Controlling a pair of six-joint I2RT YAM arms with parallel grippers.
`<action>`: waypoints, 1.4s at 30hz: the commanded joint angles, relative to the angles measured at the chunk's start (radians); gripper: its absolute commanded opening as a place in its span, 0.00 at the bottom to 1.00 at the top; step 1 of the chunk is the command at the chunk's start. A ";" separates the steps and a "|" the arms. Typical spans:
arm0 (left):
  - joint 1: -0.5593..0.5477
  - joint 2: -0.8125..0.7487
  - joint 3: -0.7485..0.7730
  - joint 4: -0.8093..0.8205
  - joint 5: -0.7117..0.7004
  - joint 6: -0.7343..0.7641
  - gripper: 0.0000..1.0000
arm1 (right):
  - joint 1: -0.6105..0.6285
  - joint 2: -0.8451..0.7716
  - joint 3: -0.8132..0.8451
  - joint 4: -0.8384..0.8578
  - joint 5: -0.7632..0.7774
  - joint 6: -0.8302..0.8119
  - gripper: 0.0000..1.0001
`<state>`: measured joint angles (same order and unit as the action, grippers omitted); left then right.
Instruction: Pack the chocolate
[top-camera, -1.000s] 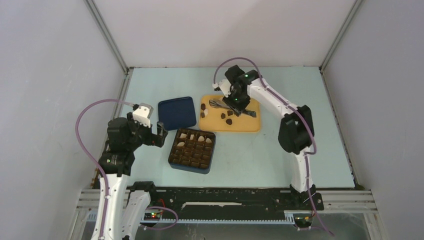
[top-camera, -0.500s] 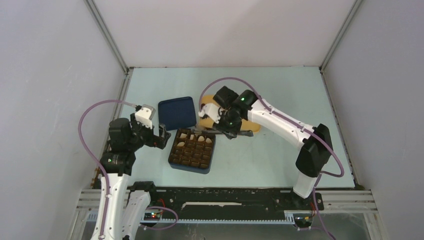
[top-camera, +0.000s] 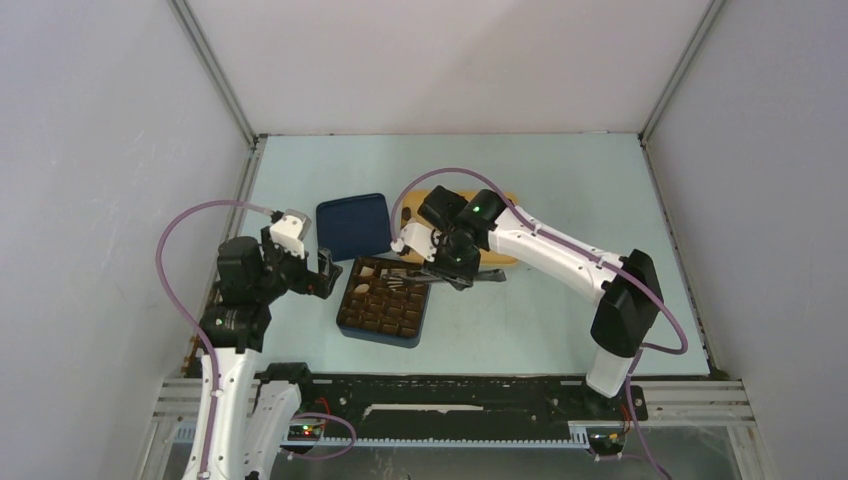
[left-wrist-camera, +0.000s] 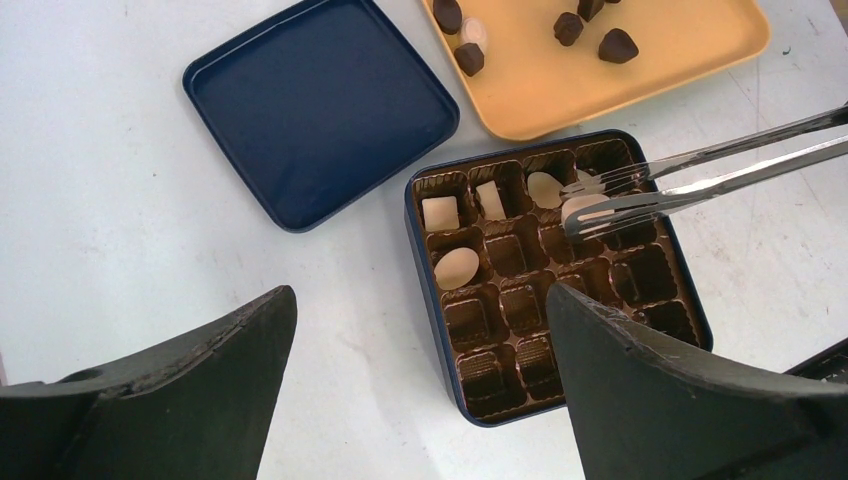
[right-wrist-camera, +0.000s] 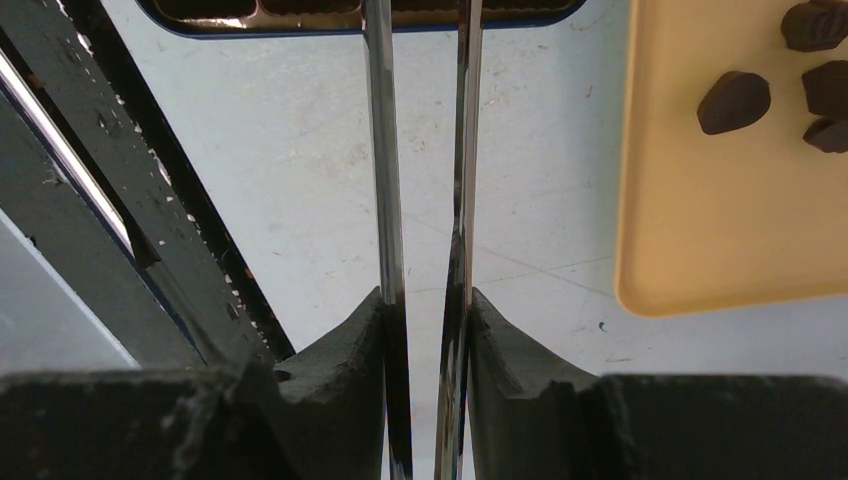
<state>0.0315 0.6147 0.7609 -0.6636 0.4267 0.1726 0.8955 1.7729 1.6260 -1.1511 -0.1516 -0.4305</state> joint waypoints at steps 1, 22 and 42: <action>0.010 -0.006 -0.015 0.020 0.026 -0.014 0.98 | 0.007 0.000 -0.013 -0.023 0.018 -0.013 0.31; 0.009 0.001 -0.012 0.018 0.036 -0.015 0.98 | -0.018 -0.004 0.029 -0.019 -0.002 -0.014 0.39; 0.008 0.031 -0.012 0.026 0.128 -0.038 0.98 | -0.315 -0.005 0.155 0.071 -0.033 0.049 0.32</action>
<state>0.0315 0.6540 0.7609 -0.6628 0.5034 0.1570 0.6655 1.7725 1.7180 -1.1465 -0.1947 -0.4259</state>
